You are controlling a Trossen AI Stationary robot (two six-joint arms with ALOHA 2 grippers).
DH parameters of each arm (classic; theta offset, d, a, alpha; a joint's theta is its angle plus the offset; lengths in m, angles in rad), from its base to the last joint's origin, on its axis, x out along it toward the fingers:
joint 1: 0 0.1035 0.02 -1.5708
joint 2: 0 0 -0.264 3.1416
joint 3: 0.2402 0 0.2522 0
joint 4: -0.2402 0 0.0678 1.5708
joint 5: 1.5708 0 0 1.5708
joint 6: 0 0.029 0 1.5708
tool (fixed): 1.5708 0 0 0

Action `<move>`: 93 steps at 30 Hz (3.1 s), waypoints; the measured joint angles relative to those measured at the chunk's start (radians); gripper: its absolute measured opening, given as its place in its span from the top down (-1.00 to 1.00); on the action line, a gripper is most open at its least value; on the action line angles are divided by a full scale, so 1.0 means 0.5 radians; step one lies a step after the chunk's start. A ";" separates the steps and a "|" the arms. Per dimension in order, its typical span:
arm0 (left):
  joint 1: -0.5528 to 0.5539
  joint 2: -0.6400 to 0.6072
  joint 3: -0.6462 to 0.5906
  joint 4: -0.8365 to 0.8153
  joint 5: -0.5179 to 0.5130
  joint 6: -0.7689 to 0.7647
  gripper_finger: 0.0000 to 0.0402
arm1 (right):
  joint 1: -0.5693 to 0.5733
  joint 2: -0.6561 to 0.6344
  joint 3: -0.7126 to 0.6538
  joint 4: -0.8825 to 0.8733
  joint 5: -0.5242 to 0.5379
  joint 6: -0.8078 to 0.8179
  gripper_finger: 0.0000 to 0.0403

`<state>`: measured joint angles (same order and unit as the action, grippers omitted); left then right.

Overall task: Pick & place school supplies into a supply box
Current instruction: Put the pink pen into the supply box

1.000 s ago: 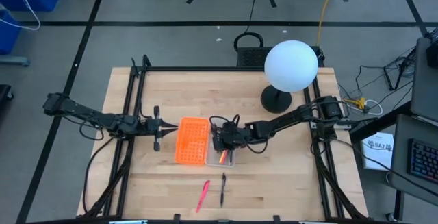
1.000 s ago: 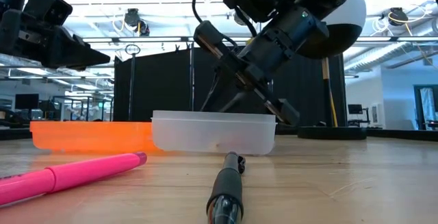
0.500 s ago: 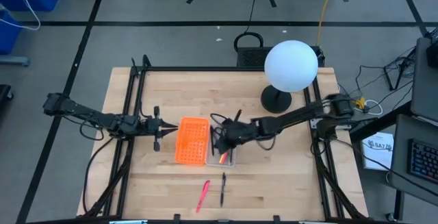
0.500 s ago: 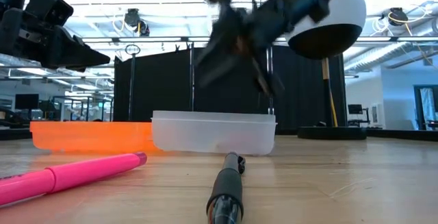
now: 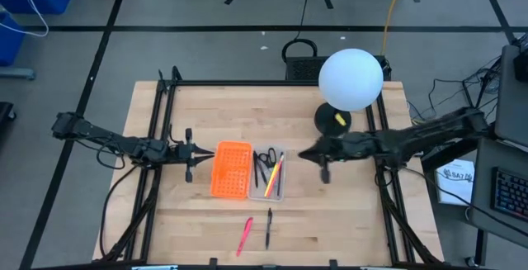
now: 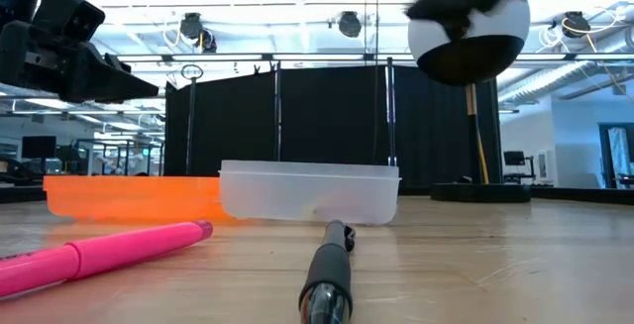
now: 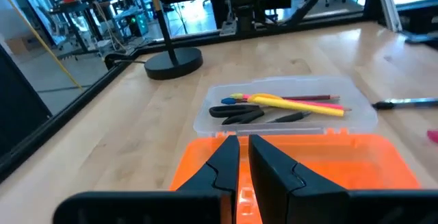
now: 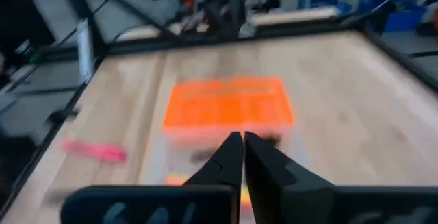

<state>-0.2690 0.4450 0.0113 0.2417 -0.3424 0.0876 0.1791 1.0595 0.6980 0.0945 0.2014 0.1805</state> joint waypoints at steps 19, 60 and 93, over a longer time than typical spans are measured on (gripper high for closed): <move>0.000 0.000 0.000 0.185 -0.275 -0.040 0.79 | -0.067 -1.009 -1.025 0.530 -0.275 -0.398 1.00; -0.598 1.872 2.108 -1.844 -0.636 -2.858 0.99 | -0.133 -1.119 -1.363 0.968 -0.885 -0.664 1.00; -0.819 3.706 4.040 -2.889 0.552 -3.484 0.25 | -0.133 -1.118 -1.366 0.908 -0.879 -0.301 1.00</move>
<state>-0.6784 2.2978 2.0312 -1.2026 -0.0662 -1.6542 0.1127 0.5007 0.0151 0.5484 -0.2382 0.0298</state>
